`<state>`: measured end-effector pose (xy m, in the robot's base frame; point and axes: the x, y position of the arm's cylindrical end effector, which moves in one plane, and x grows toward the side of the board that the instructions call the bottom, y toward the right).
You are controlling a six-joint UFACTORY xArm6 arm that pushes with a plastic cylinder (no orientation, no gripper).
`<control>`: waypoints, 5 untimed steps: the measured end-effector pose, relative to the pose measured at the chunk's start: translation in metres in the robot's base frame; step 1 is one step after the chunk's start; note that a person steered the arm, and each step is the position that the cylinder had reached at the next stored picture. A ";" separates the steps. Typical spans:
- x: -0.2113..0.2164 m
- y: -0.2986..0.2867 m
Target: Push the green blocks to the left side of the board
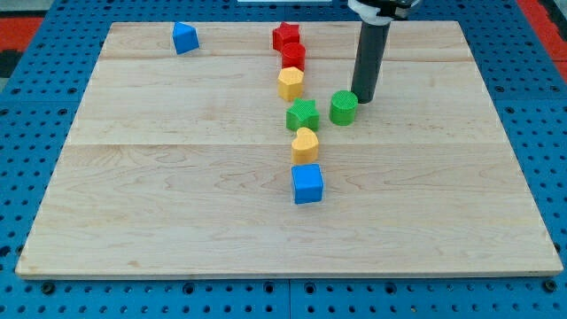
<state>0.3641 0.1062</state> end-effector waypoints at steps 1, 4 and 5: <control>0.017 0.000; 0.030 -0.005; 0.030 -0.016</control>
<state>0.3945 0.0904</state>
